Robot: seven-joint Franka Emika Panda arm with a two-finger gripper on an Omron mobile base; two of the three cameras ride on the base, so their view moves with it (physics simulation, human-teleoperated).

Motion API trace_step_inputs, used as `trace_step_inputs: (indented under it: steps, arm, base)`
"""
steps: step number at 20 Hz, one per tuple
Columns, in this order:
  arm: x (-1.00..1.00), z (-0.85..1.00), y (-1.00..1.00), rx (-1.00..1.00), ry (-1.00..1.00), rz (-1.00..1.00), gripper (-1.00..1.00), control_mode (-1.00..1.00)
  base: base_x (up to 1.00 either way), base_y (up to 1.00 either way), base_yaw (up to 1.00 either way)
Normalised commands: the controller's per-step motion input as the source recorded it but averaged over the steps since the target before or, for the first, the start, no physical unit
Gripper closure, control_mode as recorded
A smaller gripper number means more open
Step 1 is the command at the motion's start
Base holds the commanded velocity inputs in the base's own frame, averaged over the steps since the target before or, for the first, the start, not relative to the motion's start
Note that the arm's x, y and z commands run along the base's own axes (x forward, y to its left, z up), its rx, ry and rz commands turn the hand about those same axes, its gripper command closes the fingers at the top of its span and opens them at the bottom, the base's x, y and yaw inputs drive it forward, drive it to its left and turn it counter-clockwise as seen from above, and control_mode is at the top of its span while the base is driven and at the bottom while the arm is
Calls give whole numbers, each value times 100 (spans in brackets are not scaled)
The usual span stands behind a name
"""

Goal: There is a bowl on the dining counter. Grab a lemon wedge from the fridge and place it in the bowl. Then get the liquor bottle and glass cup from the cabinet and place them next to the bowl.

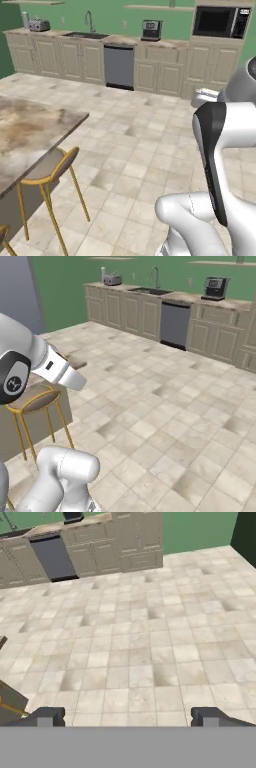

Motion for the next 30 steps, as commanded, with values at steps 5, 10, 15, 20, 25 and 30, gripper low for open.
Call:
trace_step_inputs:
  steps: [5,10,15,20,25,30]
  arm:
    - [0,0,0,0,0,0,-100,100]
    - [0,0,0,0,0,0,-100,100]
    - [0,0,0,0,0,0,-100,100]
    - [0,0,0,0,0,0,-100,100]
    - [0,0,0,0,0,0,-100,100]
    - [0,0,0,0,0,0,-100,100]
  base:
    - [100,-67,4]
    - [100,-68,10]
    - [100,-66,10]
    - [100,-63,9]
    - [100,-42,1]
    - [100,-22,-6]
